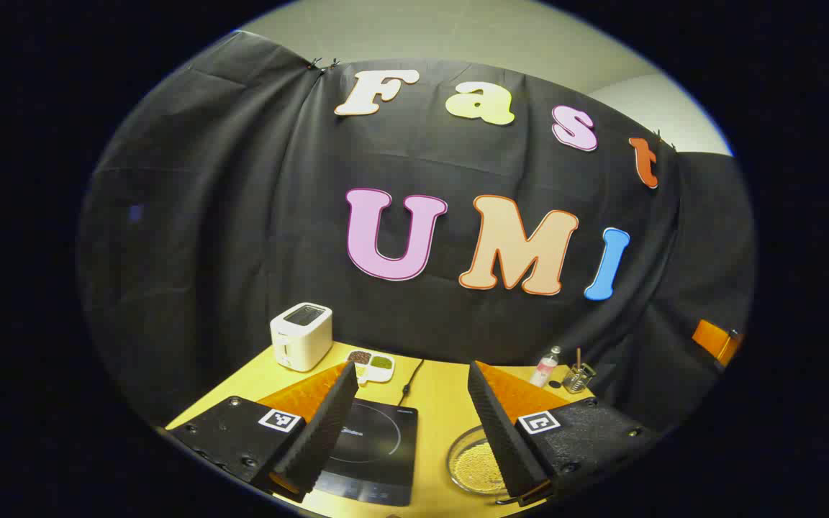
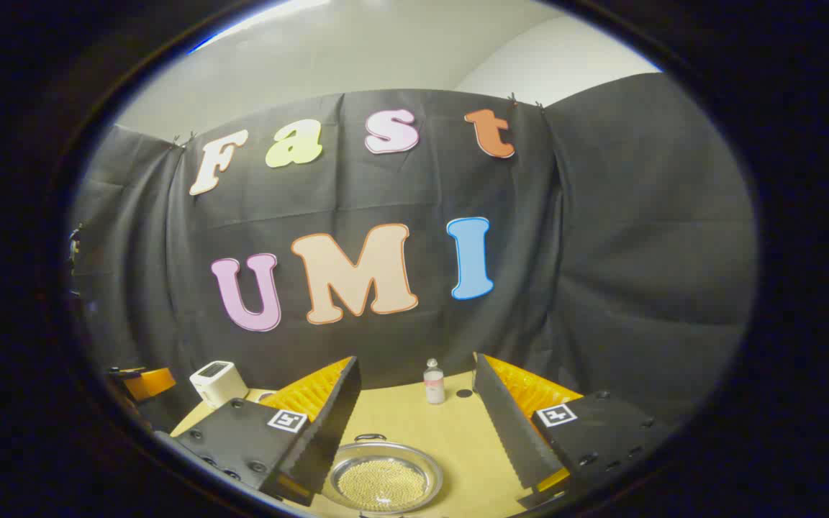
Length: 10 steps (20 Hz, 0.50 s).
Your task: First push the handle of the pot to place it horizontally, then grasp the pot with both hands and set it on the induction cooktop.
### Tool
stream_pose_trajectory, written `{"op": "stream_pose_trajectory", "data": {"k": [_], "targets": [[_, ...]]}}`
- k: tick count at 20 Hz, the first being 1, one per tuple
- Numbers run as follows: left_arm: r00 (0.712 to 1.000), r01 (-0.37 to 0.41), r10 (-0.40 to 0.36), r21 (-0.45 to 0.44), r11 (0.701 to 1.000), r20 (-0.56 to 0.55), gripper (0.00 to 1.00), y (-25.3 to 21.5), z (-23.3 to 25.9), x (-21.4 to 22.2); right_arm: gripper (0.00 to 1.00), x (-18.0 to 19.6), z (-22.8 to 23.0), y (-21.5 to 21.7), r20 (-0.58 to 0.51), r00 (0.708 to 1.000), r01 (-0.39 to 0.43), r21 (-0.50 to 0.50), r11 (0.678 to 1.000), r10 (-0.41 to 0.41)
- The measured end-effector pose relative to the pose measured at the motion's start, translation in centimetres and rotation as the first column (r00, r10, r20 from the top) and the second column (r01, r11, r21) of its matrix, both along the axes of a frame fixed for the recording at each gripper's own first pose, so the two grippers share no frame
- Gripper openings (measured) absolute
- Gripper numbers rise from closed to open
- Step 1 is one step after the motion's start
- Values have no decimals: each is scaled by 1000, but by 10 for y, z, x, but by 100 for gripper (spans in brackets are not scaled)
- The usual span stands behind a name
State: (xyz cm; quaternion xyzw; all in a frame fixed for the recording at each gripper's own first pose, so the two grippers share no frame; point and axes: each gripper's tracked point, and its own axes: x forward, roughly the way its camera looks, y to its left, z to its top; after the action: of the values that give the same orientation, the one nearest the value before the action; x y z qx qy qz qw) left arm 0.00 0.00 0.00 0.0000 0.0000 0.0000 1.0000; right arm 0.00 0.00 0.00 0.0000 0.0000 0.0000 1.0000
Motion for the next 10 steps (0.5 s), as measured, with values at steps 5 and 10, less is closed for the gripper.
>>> {"op": "stream_pose_trajectory", "data": {"k": [5, 10], "targets": [[999, -10, 8, 47, 999, 50, 94, 12, 10, -6, 99, -4, -6, 12, -7, 1000, -12, -3, 1000, 12], [998, -11, 6, 67, 998, 62, 89, 12, 11, -7, 91, -10, -13, 16, -36, 999, -17, -1, 1000, 17]]}}
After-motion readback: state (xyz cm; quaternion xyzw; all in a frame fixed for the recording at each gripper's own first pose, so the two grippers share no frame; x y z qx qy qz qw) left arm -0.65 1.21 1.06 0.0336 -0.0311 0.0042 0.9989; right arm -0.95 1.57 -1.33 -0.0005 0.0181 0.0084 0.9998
